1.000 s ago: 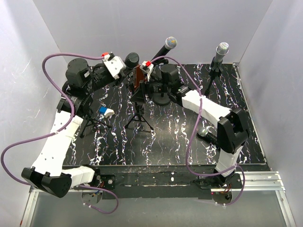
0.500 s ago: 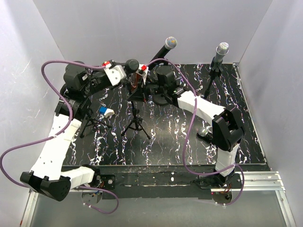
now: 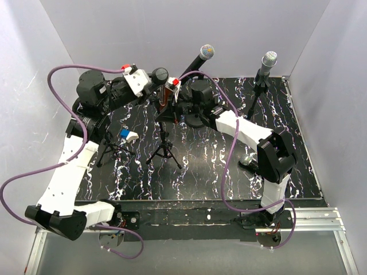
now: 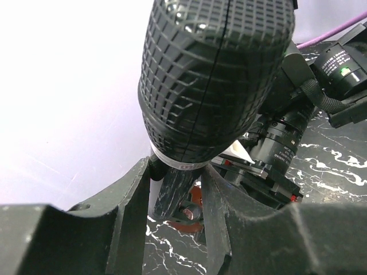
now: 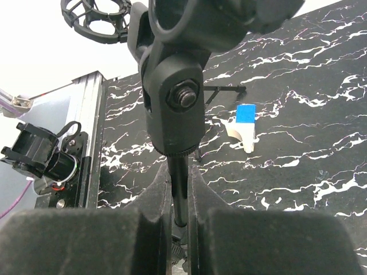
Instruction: Remove the microphone from the stand
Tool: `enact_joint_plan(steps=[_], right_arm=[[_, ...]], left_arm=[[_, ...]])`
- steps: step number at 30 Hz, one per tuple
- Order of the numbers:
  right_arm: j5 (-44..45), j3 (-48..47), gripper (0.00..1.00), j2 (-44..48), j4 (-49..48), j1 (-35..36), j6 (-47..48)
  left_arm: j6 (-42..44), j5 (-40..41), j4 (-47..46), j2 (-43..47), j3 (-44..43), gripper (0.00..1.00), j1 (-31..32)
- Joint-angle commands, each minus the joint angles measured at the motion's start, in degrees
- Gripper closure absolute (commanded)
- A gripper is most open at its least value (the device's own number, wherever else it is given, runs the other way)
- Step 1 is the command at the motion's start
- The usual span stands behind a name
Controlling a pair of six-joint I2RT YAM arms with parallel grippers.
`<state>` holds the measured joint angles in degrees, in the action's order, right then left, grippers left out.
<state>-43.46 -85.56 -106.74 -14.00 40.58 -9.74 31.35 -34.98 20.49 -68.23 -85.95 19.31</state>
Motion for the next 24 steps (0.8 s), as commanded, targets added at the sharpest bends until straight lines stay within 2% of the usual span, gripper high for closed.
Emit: enact_joint_plan(steps=[1, 4, 6, 8, 9, 11, 13, 15, 18, 20, 24], right_arm=[[4.7, 1.4, 0.99, -0.3, 2.7, -1.6, -2.7], [5.1, 1.9, 0.99, -0.3, 2.7, -1.9, -2.8], [5.3, 2.1, 0.99, -0.3, 2.9, -2.1, -2.5], [5.7, 2.0, 0.99, -0.3, 3.4, -2.1, -1.7], [5.8, 2.0, 0.99, -0.4, 3.6, -2.1, -1.3], [6.1, 2.0, 0.99, -0.5, 3.9, -2.1, -0.8], [6.0, 2.1, 0.99, -0.6, 4.1, -2.2, -0.5], [5.9, 2.1, 0.99, -0.6, 4.2, -2.2, -0.5], [5.9, 2.2, 0.99, -0.6, 4.4, -2.2, -0.4], [5.8, 2.1, 0.99, -0.7, 4.4, -2.2, 0.1], [6.0, 1.5, 0.99, -0.1, 2.6, -2.3, 2.4]], left_arm=[[-4.0, -9.6, 2.2, 2.9, -2.7, 1.0, 1.4], [6.1, -13.0, 3.8, 7.2, 2.6, 1.0, 2.4], [16.7, -15.3, 6.4, 10.8, 7.3, 1.0, 2.7], [20.4, -15.8, 6.0, 13.3, 11.1, 1.0, 2.8], [19.7, -15.3, 5.1, 13.6, 11.2, 1.0, 2.8], [8.9, -10.6, 0.5, 11.5, 9.5, 1.0, 2.9], [-2.6, -2.3, -1.9, 7.1, 3.7, 1.0, 2.9], [-8.9, 3.2, -0.1, 2.2, -3.9, 1.0, 2.9], [-13.3, 2.5, -0.5, -0.3, -8.0, 1.0, 2.9], [-13.9, 0.0, -1.1, 0.0, -8.0, 1.0, 2.9], [-12.1, 1.8, -0.1, 0.7, -8.3, 1.0, 2.9]])
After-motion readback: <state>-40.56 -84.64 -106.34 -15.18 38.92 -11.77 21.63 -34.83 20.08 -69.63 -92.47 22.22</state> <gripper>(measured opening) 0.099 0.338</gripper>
